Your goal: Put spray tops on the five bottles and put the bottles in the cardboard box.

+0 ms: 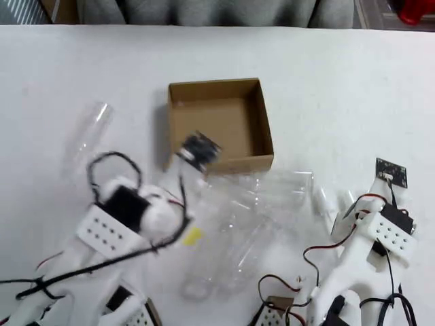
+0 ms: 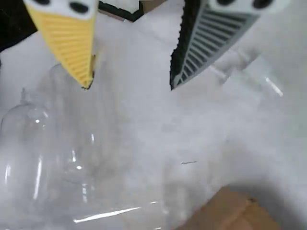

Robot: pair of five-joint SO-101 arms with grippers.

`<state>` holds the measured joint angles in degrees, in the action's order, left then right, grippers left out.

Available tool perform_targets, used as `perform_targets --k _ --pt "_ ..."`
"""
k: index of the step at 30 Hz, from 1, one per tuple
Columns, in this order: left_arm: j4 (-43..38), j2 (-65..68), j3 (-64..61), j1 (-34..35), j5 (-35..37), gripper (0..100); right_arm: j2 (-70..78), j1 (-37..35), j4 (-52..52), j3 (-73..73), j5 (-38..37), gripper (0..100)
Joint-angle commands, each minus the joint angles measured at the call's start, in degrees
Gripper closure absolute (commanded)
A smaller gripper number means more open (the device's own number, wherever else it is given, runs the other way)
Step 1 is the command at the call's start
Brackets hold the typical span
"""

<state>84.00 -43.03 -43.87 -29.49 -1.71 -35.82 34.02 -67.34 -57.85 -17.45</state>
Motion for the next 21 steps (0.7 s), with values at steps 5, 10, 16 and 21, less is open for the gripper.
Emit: perform_targets --k 5,10,16,21 --pt "-11.3 -1.0 -6.1 -9.2 -0.4 70 -1.4 0.4 3.5 -1.1 0.0 98.2" --pt "-14.9 0.0 -6.3 -9.5 4.5 65 -1.4 0.5 3.6 -1.2 0.0 98.2" --pt "-20.1 13.7 -3.8 -9.5 5.3 65 -1.5 0.5 3.6 -1.4 0.0 98.2" --pt "-20.5 25.4 3.3 -6.1 9.4 68 -1.5 0.5 3.6 -1.4 0.0 98.2"
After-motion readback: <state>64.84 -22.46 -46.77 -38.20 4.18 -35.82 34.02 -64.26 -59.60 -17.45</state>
